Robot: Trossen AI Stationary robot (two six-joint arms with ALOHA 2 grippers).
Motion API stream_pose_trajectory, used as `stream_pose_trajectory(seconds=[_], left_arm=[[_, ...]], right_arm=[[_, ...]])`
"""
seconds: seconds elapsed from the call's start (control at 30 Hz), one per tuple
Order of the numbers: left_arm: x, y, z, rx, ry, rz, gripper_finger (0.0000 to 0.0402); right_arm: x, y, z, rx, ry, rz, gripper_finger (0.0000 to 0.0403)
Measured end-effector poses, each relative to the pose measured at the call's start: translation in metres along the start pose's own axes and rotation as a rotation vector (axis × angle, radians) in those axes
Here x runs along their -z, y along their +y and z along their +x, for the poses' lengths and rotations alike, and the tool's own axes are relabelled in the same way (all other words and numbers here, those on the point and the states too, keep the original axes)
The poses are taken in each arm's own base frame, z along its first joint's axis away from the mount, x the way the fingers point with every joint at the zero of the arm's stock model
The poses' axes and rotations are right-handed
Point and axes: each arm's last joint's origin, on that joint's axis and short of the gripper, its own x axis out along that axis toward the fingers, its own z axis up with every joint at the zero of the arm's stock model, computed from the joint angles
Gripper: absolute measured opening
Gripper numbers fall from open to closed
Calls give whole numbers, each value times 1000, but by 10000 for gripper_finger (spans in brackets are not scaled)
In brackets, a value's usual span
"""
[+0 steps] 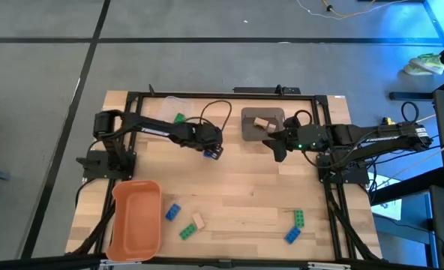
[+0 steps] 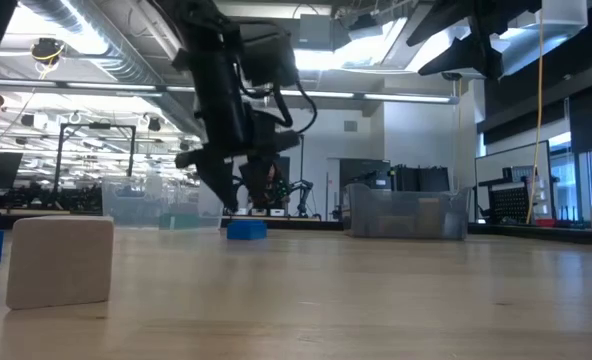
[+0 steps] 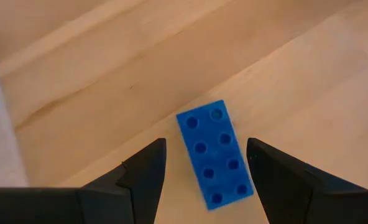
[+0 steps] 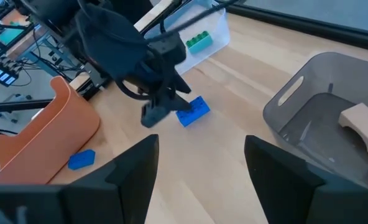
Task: Sort & place blocks by color
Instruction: Put the top blue game piece into the orange bin
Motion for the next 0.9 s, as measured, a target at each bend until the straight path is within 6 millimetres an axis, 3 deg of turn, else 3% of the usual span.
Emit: stream_pose_trajectory(seconds=[0.27,0.67,0.9], left_arm=[[7,-8,15,-3,-24,-64,215],[7,-11,3,-27,-115,-72,215],[8,-9,8,-56,-104,-9,215]], right_arm=[[0,0,0,1,0,-4,237],[0,0,0,2,-1,-24,237],[0,0,0,2,-2,-27,237]])
